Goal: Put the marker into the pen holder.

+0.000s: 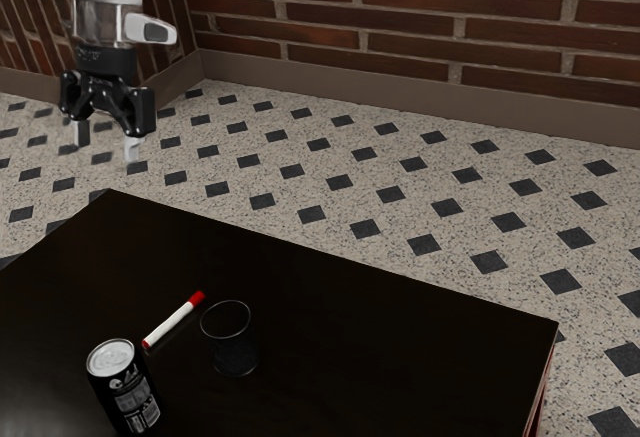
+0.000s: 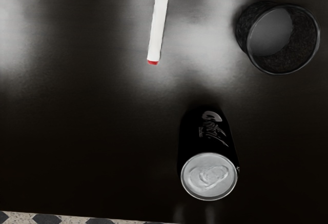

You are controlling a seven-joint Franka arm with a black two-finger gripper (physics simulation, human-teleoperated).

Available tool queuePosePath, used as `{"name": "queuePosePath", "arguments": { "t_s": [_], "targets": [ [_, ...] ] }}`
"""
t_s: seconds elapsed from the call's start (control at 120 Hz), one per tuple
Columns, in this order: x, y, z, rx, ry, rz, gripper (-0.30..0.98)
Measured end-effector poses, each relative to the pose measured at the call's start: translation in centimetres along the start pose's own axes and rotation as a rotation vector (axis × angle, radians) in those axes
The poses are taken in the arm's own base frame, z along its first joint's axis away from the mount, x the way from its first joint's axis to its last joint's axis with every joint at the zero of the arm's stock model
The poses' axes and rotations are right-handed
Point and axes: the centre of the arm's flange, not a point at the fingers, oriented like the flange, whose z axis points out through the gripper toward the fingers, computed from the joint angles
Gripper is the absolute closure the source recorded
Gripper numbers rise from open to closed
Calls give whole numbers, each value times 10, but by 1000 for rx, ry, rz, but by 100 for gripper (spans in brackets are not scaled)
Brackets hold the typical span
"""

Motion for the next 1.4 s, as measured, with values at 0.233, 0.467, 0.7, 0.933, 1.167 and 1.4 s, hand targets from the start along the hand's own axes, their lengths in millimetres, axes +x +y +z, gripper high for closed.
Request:
{"name": "queuePosePath", "arguments": {
  "t_s": [0.233, 0.467, 0.7, 0.933, 1.167, 1.4],
  "targets": [
    [26, -32, -21, -1, 258, -49, 0],
    [1, -15, -38, 5, 368, -10, 0],
    [3, -19, 186, -21, 147, -3, 0],
    [82, -48, 328, -61, 132, -115, 0],
    [106, -45, 342, -56, 229, -75, 0],
    [111, -25, 350, -38, 283, 42, 1]
  ]
}}
